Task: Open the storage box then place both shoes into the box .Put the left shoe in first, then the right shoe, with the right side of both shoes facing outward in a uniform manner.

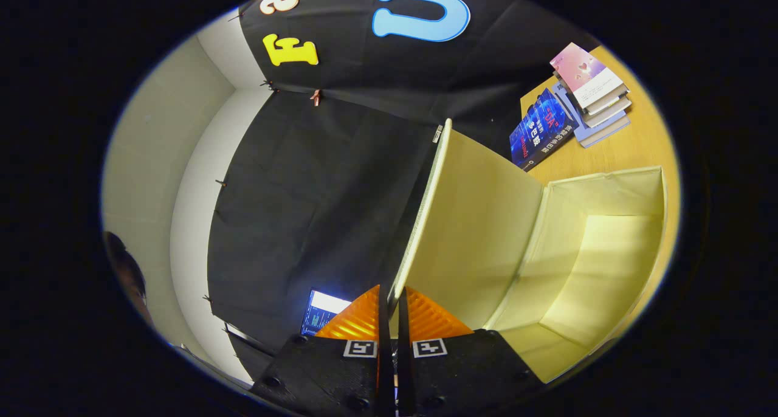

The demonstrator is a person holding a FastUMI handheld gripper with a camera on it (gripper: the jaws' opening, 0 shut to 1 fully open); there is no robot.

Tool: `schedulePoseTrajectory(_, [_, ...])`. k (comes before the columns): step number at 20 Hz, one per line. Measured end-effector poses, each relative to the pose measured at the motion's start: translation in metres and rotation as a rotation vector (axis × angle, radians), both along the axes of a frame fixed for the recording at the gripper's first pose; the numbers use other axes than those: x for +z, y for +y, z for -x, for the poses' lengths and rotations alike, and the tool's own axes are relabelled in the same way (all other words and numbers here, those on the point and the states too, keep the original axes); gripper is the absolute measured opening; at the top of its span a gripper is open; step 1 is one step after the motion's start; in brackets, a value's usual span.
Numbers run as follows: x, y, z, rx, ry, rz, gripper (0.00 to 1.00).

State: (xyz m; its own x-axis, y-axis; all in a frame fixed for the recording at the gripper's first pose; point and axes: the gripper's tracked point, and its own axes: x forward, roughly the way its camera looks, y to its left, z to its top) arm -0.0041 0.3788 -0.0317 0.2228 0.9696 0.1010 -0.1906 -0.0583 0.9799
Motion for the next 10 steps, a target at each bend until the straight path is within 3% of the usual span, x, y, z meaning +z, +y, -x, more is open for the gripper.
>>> schedulePoseTrajectory(6, [0.006,0.033,-0.017,-0.057,-0.048,0.027,0.17])
schedulePoseTrajectory(8, [0.007,0.036,-0.023,-0.077,-0.053,0.028,0.46])
schedulePoseTrajectory(9, [0.004,0.037,-0.025,-0.083,-0.053,0.039,0.52])
schedulePoseTrajectory(10, [-0.001,0.039,-0.024,-0.087,-0.051,0.048,0.71])
